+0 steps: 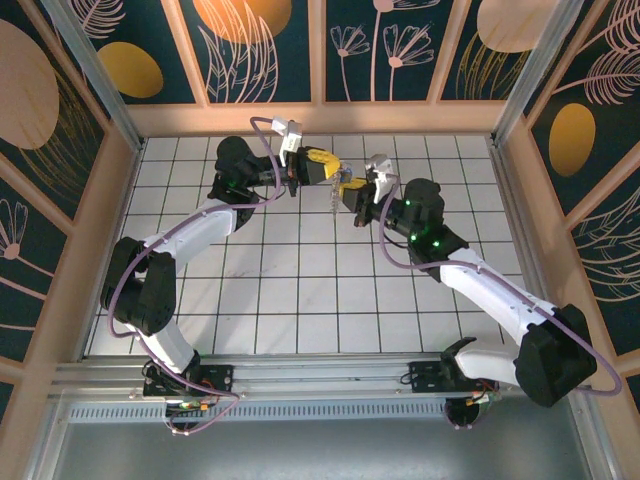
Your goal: Put the keys on the keyring
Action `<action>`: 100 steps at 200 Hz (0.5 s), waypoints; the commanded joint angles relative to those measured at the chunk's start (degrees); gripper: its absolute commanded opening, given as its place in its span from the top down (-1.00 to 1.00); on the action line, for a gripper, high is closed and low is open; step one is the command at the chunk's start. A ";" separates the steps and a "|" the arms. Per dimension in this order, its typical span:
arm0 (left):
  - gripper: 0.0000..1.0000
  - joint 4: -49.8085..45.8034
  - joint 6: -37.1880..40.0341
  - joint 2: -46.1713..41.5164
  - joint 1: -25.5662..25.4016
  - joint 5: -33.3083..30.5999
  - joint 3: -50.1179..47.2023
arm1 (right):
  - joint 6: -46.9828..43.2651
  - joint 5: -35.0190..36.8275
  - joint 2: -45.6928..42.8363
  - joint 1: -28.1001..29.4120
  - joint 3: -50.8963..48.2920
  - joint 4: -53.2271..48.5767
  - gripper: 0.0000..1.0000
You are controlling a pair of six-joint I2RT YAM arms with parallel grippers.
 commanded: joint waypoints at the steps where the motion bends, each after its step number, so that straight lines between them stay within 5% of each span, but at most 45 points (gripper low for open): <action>1: 1.00 4.27 -1.21 0.16 -0.15 -0.15 0.07 | -2.56 -2.62 0.32 0.97 2.46 -2.34 1.00; 100: 1.00 5.90 -2.00 0.18 -0.20 0.20 -0.29 | -5.37 -5.76 2.81 1.35 5.49 -7.69 1.00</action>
